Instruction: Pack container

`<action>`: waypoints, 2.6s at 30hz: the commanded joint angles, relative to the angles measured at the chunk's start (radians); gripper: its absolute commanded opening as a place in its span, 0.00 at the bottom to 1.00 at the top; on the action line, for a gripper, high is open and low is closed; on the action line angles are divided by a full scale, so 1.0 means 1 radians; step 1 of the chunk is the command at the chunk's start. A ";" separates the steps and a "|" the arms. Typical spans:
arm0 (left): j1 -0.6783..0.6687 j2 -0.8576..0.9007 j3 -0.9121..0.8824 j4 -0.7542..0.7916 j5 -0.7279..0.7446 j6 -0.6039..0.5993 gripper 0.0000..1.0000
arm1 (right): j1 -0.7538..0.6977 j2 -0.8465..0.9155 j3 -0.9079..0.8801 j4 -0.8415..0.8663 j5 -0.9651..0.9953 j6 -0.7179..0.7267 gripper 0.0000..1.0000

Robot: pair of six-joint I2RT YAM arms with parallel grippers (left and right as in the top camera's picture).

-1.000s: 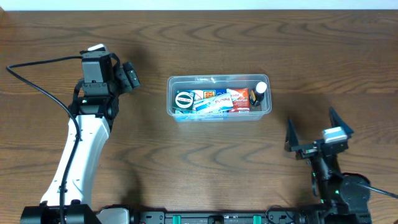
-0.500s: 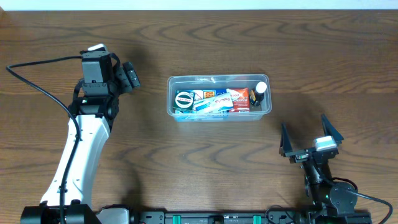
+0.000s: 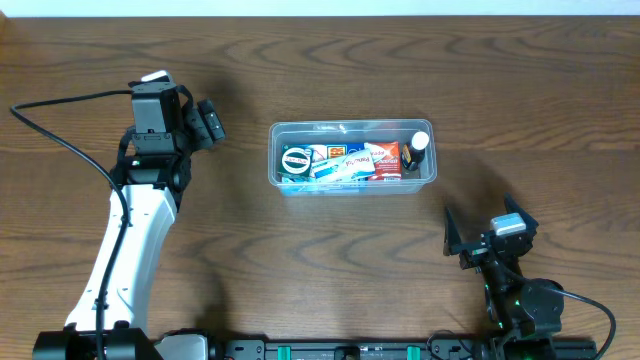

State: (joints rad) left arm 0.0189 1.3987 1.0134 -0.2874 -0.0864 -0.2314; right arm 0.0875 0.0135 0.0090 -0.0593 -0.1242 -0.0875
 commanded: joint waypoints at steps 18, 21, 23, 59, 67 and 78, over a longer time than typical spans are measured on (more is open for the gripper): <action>0.004 -0.007 0.019 0.000 -0.012 0.009 0.98 | 0.009 0.001 -0.004 -0.003 -0.007 0.004 0.99; 0.004 -0.007 0.019 0.000 -0.012 0.009 0.98 | 0.009 0.001 -0.003 -0.003 -0.007 0.004 0.99; 0.004 -0.007 0.019 0.000 -0.012 0.009 0.98 | 0.009 0.001 -0.004 -0.003 -0.007 0.004 0.99; 0.004 -0.193 -0.098 0.001 -0.012 0.009 0.98 | 0.009 0.001 -0.003 -0.003 -0.007 0.005 0.99; 0.003 -0.441 -0.358 0.000 -0.013 0.057 0.98 | 0.009 0.000 -0.004 -0.003 -0.007 0.004 0.99; 0.003 -0.798 -0.609 0.001 -0.020 0.066 0.98 | 0.009 0.000 -0.004 -0.003 -0.007 0.004 0.99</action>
State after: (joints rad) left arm 0.0189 0.6579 0.4404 -0.2882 -0.0875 -0.1822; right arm 0.0875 0.0151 0.0090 -0.0597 -0.1238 -0.0875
